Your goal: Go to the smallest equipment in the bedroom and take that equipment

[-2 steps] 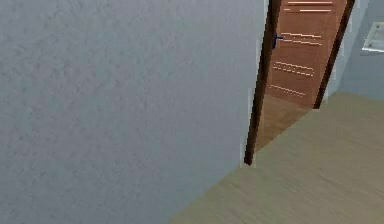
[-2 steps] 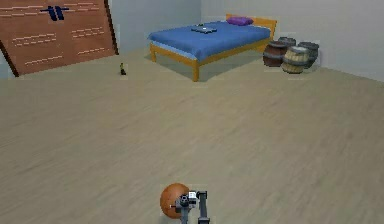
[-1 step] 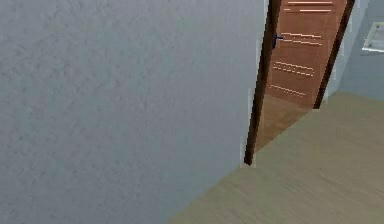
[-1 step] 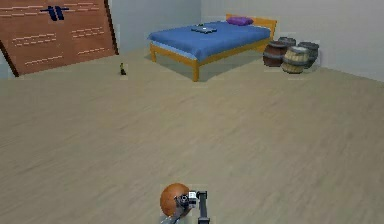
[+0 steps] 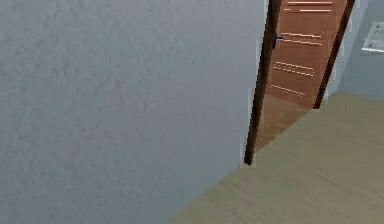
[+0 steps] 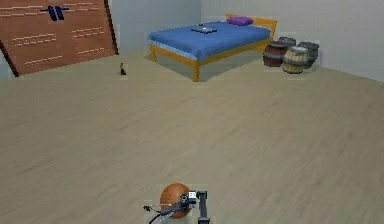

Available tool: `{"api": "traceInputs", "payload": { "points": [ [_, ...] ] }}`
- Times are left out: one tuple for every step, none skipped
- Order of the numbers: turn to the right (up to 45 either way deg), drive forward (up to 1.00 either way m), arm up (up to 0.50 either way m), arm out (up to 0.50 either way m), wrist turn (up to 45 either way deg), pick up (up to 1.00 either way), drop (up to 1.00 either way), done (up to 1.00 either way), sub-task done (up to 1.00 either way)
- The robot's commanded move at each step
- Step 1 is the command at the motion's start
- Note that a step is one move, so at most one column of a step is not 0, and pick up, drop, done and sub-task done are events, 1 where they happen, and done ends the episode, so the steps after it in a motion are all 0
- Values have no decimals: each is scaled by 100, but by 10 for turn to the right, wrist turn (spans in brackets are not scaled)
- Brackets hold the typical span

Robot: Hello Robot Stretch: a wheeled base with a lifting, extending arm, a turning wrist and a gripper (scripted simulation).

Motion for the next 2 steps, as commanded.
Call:
{"api": "traceInputs", "payload": {
  "points": [
    [0,0,0,0,450,0,0,0,0],
    [0,0,0,0,240,0,0,0,0]
  ]
}}
